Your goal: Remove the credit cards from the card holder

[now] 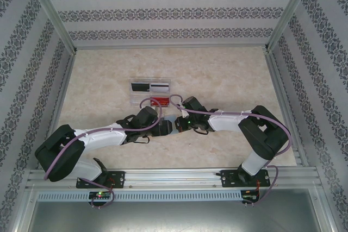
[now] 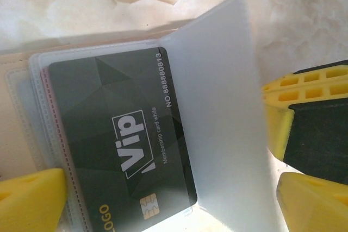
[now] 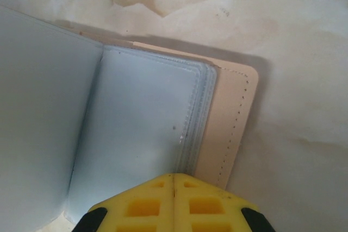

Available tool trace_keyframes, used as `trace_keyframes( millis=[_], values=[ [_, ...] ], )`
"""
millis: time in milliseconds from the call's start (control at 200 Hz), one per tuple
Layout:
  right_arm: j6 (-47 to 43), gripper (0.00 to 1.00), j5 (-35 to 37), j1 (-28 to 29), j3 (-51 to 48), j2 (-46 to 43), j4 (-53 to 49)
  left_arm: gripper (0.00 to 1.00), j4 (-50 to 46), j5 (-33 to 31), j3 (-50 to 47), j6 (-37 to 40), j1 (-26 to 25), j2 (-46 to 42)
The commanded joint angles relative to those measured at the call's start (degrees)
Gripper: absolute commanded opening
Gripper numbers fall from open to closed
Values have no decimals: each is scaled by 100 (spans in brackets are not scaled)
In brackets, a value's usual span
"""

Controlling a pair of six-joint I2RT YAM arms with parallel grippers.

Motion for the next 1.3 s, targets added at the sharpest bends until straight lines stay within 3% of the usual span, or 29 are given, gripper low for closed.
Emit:
trace_keyframes(
  millis=[0,555,909,1054,1294],
  values=[
    [58,0,-35,-9,10,180,-204,100,142,123,-82,68,-67,-88],
    [67,0,79,-56,-21,54,-235,100,-242,12,-50,77,-68,-590],
    [35,2,382,-134,-130,-481,-362,99,-650,-500,-134,215,-16,-705],
    [104,8,451,-118,-153,-927,-410,80,-536,-533,-348,217,104,-766],
    [345,15,61,129,17,-985,-191,33,-324,-406,-572,241,346,-720]
  ],
)
